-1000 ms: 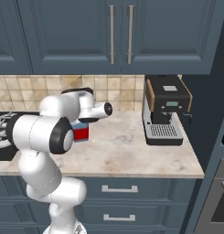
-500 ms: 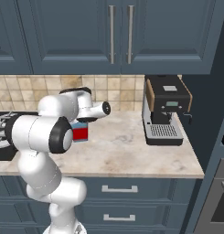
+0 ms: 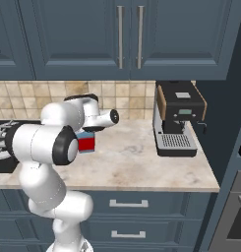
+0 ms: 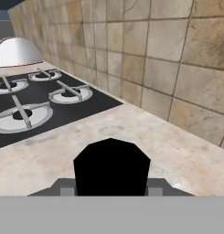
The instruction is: Move the drinks to the dining counter.
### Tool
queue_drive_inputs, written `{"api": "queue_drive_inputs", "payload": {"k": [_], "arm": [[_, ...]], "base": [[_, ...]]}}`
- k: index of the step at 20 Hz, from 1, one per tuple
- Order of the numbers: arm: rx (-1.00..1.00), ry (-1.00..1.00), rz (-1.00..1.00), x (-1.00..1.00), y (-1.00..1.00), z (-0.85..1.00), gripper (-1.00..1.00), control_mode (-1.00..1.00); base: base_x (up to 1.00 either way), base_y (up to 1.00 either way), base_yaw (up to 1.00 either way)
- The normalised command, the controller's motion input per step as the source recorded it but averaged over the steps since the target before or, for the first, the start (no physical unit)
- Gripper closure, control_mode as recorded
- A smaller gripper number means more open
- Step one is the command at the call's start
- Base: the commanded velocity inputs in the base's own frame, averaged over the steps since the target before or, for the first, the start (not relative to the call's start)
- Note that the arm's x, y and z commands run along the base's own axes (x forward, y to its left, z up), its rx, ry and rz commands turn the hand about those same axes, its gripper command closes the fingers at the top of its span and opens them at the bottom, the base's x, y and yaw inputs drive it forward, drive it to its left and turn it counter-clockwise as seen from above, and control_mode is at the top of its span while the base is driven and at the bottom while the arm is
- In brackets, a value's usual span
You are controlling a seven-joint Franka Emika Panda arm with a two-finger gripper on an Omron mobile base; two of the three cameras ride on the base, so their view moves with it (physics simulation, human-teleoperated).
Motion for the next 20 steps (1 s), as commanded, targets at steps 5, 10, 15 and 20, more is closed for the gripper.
{"api": "queue_drive_inputs", "payload": {"k": [5,10,15,20], "arm": [[0.0,-0.04,0.0,-0.27,0.0,0.02,1.0,-1.0],[0.0,-0.03,0.0,-0.95,-0.26,0.51,1.0,-1.0],[0.0,0.0,-0.07,-1.0,-0.21,0.78,1.0,-1.0],[0.0,0.02,-0.09,-0.74,-0.18,0.5,1.0,-1.0]], "base": [[0.0,0.0,0.0],[0.0,0.0,0.0],[0.0,0.0,0.0],[0.0,0.0,0.0]]}}
